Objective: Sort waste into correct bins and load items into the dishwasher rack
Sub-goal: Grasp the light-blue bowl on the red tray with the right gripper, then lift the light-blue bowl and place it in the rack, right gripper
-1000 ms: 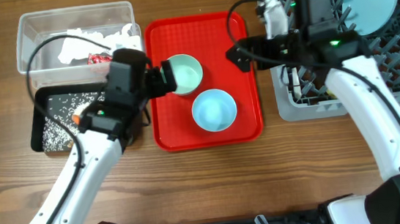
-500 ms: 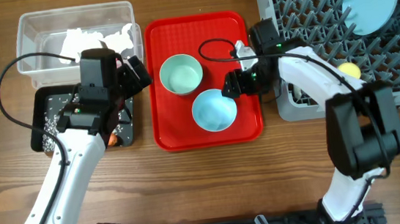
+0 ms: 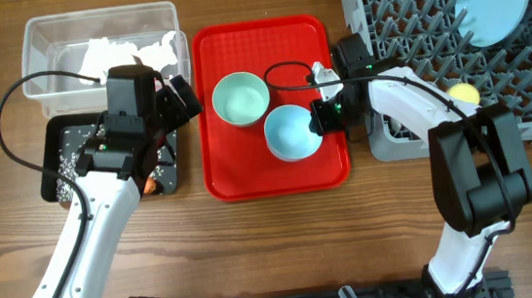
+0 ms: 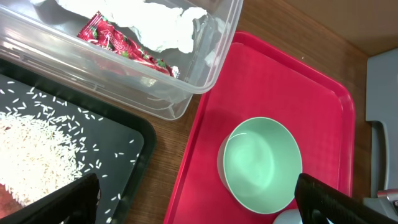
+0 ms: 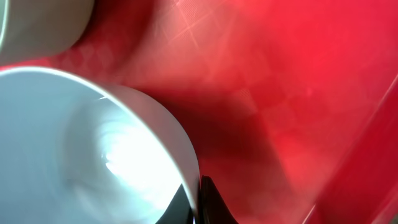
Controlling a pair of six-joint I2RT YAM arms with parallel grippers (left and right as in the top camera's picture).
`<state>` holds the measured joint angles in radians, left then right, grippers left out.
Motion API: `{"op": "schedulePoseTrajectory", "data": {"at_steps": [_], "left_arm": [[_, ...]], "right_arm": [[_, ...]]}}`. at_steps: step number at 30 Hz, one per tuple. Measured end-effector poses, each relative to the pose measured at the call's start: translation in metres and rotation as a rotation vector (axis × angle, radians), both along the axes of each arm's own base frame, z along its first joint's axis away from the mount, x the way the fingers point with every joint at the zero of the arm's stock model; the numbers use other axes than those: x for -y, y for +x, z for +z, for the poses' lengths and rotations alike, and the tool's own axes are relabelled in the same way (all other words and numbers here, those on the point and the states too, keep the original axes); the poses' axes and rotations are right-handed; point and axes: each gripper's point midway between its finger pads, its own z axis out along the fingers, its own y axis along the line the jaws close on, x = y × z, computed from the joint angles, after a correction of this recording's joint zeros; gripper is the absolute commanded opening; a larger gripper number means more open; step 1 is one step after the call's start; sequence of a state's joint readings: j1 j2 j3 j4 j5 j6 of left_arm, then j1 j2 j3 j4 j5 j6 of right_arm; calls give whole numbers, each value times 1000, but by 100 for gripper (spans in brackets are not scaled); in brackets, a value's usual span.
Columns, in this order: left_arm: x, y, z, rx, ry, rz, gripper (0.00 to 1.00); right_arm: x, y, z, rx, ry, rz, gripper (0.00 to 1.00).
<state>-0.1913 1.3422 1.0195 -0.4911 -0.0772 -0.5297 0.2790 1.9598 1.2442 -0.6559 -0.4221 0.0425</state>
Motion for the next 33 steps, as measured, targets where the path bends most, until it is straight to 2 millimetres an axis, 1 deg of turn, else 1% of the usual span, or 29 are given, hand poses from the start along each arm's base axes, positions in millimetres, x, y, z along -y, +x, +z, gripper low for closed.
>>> {"op": "schedulePoseTrajectory", "data": {"at_steps": [2,4,6,9,10,11,12,13,14,15,16,18,19,20,21,22,23,25,30,31,33], "left_arm": [[0,0,0,0,0,0,100],[0,0,0,0,0,0,100],[0,0,0,0,0,0,100],[0,0,0,0,0,0,100],[0,0,0,0,0,0,100],[0,0,0,0,0,0,100],[0,0,0,0,0,0,100],[0,0,0,0,0,0,100],[0,0,0,0,0,0,100],[0,0,0,0,-1,-1,100],[0,0,0,-1,-1,-1,100],[0,0,0,-1,0,-1,100],[0,0,0,-2,0,0,100],[0,0,0,-3,0,0,100],[0,0,0,-3,0,-1,100],[0,0,0,-2,0,-1,100],[0,-1,-1,-3,0,0,100],[0,0,0,-2,0,0,100],[0,0,0,-2,0,0,100],[0,0,0,-3,0,0,100],[0,0,0,-2,0,0,100]], "right_arm": [[1,2,2,11,-5,-3,4],[3,9,12,49,-22,-13,4],[10,31,46,171,-61,-46,4],[30,66,105,400,-150,-142,4],[44,81,138,525,-201,-212,4],[63,98,176,670,-264,-311,4],[79,108,206,776,-313,-395,4],[91,116,226,854,-349,-462,4],[108,127,254,965,-399,-568,4],[118,133,270,1036,-427,-628,4],[131,139,292,1124,-479,-701,4],[154,151,330,1299,-581,-793,4],[163,157,340,1354,-632,-814,4],[173,162,343,1388,-699,-816,4],[184,169,339,1397,-775,-805,4],[196,175,330,1386,-863,-781,4],[207,182,316,1362,-946,-749,4],[238,195,277,1280,-1150,-695,4],[285,203,219,1144,-1375,-649,4],[293,203,212,1122,-1398,-643,4],[303,202,203,1092,-1421,-635,4]]}}
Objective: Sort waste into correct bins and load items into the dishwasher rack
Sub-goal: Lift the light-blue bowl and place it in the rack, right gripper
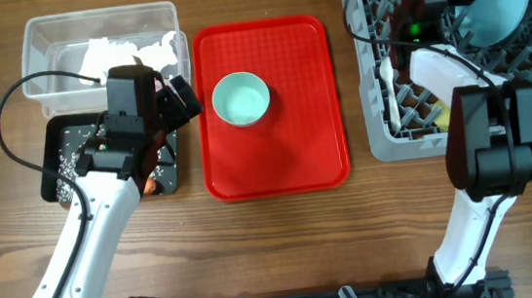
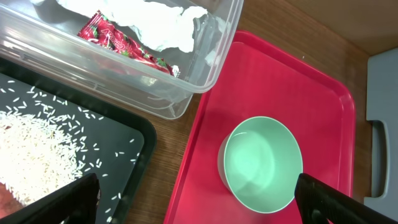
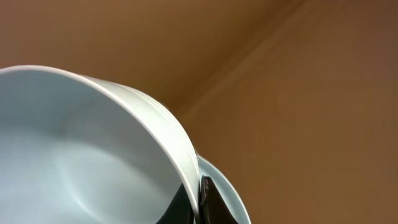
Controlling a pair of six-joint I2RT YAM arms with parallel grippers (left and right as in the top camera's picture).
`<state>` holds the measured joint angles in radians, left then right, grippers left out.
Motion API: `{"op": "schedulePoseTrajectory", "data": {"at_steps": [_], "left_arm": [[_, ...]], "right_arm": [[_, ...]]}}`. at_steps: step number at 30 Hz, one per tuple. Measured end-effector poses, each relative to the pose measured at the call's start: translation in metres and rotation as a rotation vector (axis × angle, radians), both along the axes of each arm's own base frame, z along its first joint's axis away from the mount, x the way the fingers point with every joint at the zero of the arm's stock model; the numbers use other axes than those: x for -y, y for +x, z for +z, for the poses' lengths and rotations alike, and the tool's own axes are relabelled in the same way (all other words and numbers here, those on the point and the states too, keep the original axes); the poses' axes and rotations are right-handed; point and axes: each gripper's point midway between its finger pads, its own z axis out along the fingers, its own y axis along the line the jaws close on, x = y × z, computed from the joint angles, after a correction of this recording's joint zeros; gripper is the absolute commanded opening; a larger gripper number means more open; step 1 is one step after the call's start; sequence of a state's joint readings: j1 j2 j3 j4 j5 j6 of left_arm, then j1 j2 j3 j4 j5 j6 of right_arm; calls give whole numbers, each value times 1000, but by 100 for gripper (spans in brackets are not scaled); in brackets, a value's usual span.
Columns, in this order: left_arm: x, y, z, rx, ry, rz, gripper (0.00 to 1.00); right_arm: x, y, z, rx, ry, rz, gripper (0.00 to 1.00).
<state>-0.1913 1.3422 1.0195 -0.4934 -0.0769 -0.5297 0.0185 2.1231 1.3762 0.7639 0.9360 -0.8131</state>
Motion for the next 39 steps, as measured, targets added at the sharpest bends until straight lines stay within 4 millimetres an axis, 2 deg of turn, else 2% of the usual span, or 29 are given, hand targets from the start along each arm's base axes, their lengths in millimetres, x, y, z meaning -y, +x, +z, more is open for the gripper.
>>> {"op": "schedulePoseTrajectory", "data": {"at_steps": [3,7,14,21,27,31,35,39], "left_arm": [[0,0,0,0,0,0,100],[0,0,0,0,0,0,100],[0,0,0,0,0,0,100],[0,0,0,0,0,0,100],[0,0,0,0,0,0,100],[0,0,0,0,0,0,100],[0,0,0,0,0,0,100],[0,0,0,0,0,0,100]], "right_arm": [[9,0,-13,-36,0,-16,4],[9,2,-25,-58,2,-13,4],[8,6,-29,-79,5,22,4],[21,4,-30,-82,7,6,5],[20,5,-37,-94,26,13,5],[30,3,-50,-106,89,6,14],[10,12,-71,-143,131,82,9],[-11,18,-68,-120,135,123,20]]}}
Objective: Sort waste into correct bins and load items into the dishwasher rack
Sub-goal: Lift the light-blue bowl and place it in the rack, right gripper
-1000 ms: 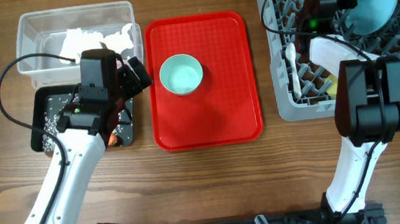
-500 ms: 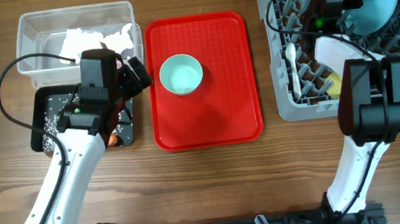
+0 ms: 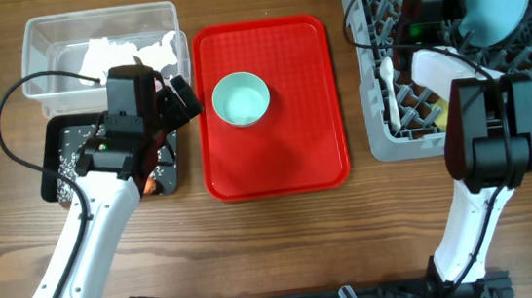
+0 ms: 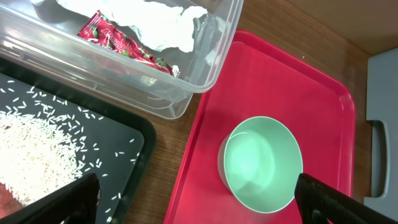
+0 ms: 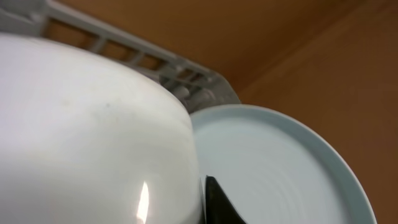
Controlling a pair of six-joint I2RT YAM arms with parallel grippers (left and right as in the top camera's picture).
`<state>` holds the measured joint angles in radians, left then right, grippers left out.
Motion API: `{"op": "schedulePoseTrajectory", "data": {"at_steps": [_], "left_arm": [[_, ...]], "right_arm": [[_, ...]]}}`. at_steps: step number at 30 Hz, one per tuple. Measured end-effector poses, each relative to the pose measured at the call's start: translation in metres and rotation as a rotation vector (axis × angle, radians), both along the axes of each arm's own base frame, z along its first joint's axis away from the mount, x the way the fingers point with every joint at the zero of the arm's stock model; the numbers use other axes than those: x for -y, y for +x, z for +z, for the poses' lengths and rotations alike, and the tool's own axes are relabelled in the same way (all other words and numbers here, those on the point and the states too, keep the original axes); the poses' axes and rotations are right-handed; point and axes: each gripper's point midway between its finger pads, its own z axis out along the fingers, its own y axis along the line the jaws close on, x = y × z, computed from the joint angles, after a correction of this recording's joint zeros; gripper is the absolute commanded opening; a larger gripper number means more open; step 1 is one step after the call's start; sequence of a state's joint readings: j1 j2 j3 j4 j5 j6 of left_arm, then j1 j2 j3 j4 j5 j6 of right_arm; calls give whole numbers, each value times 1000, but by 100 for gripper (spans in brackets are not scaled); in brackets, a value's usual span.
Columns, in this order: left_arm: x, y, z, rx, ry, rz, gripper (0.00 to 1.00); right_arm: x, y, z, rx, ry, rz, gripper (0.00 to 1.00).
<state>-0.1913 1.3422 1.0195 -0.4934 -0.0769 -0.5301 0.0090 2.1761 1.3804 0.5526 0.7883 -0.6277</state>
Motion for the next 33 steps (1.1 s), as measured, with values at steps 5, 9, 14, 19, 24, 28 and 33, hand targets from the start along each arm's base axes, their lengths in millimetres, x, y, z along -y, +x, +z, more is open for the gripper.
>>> {"op": "schedulePoseTrajectory", "data": {"at_steps": [5,9,14,19,24,28,33], "left_arm": [[0,0,0,0,0,0,100],[0,0,0,0,0,0,100],[0,0,0,0,0,0,100],[0,0,0,0,0,0,100],[0,0,0,0,0,0,100],[0,0,0,0,0,0,100],[0,0,0,0,0,0,100]], "right_arm": [[-29,7,11,42,-15,51,54],[-38,7,16,66,-20,50,70],[-31,3,17,60,-31,11,80],[-29,0,17,62,-33,-7,100],[-29,-1,18,91,-8,-25,100],[-51,2,18,108,10,10,100],[-88,4,24,159,58,66,100]]}}
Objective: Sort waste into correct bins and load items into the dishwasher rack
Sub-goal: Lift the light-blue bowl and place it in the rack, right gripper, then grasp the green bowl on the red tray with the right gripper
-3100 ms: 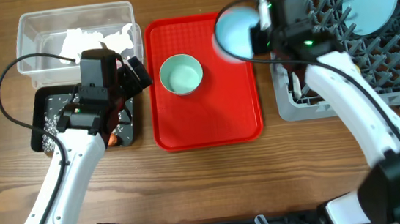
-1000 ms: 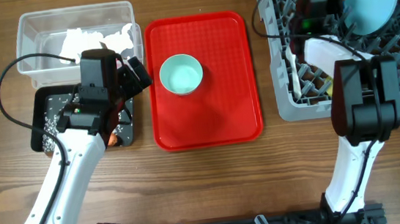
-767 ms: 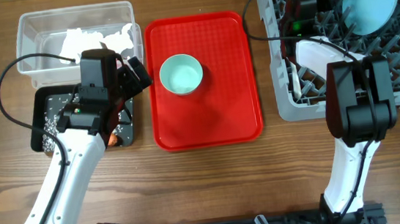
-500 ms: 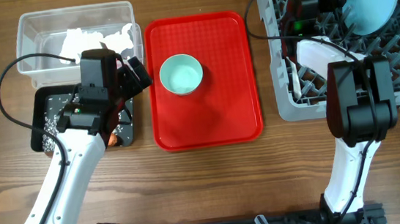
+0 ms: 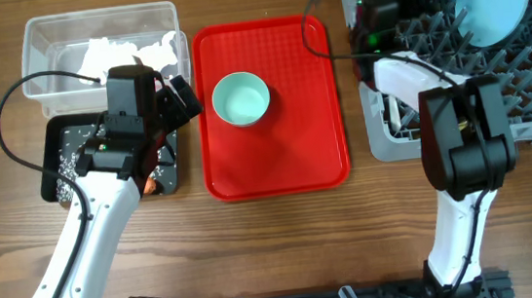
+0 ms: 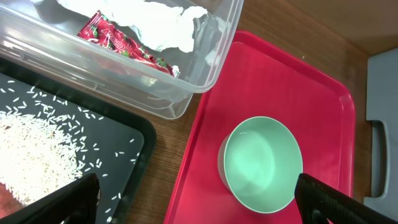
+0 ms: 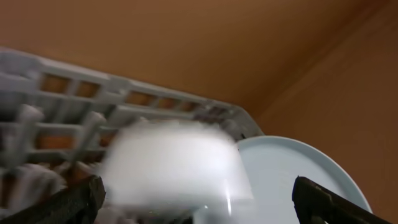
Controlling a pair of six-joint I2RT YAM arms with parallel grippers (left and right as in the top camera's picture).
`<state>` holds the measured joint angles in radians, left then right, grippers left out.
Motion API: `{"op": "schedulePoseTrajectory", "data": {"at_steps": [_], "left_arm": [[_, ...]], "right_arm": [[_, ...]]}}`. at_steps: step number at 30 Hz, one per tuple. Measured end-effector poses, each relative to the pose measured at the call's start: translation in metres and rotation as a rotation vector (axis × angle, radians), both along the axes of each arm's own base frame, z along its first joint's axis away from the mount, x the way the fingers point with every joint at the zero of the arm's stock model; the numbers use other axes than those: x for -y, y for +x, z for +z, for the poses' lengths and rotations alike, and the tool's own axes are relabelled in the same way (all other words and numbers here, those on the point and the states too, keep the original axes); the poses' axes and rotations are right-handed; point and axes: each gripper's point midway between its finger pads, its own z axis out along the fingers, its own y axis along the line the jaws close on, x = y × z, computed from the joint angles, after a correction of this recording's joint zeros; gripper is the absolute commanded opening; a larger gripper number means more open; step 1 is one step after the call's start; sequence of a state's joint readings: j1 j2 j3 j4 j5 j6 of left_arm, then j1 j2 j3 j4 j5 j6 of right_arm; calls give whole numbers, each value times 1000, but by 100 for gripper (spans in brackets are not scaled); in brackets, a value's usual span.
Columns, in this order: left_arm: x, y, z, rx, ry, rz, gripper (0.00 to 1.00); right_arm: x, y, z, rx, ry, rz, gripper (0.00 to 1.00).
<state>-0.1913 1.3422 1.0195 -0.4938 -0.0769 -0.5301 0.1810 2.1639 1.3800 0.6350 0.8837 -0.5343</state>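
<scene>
A mint-green bowl (image 5: 242, 98) stands alone on the red tray (image 5: 277, 163); the left wrist view shows the same bowl (image 6: 261, 165). My left gripper (image 5: 188, 96) hangs open by the tray's left edge, its dark fingertips (image 6: 56, 202) far apart. A light-blue bowl rests in the grey dishwasher rack beside an upright light-blue plate. My right gripper is open just left of that bowl. In the right wrist view the bowl (image 7: 174, 162) looks blurred, in front of the plate (image 7: 298, 180).
A clear plastic bin (image 5: 41, 53) at the back left holds crumpled white paper (image 6: 149, 12) and a red wrapper (image 6: 112, 40). A black tray (image 5: 59, 149) with scattered rice (image 6: 31, 143) lies in front of it. Both sit left of the red tray.
My right gripper was shut on the light-blue bowl's rim against the plate. Now it is open and drawn back a little to the left, and the bowl rests in the rack.
First my right gripper was shut on the light-blue bowl's rim on the red tray, next to the green bowl. Then it held the bowl over the back of the rack, then against the plate. Now the bowl is let go there. The left arm has not moved.
</scene>
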Motion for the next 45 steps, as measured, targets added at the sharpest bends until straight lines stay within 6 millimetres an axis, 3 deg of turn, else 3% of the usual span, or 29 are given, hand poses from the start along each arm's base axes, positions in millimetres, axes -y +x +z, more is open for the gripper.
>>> {"op": "schedulePoseTrajectory", "data": {"at_steps": [7,11,15,19,24,28,31,38,42,45], "left_arm": [[0,0,0,0,0,0,100],[0,0,0,0,0,0,100],[0,0,0,1,0,0,100],[0,0,0,0,0,0,100],[0,0,0,0,0,0,100],[0,0,0,0,0,0,100],[0,0,0,0,0,0,100],[0,0,0,0,0,0,100],[0,0,0,0,0,0,100],[0,0,0,0,0,0,100]], "right_arm": [[-46,-1,12,33,113,116,100],[-83,-8,-18,-133,181,245,100],[-124,-37,-50,-339,361,385,100],[-181,-70,-53,-472,684,606,100],[-229,-99,-63,-615,866,812,98],[-251,-111,-81,-694,918,895,88],[-267,-123,-105,-778,918,942,74],[-276,-138,-134,-874,896,962,54],[-274,-141,-147,-902,890,951,20],[-273,-141,-148,-902,880,950,4]]}}
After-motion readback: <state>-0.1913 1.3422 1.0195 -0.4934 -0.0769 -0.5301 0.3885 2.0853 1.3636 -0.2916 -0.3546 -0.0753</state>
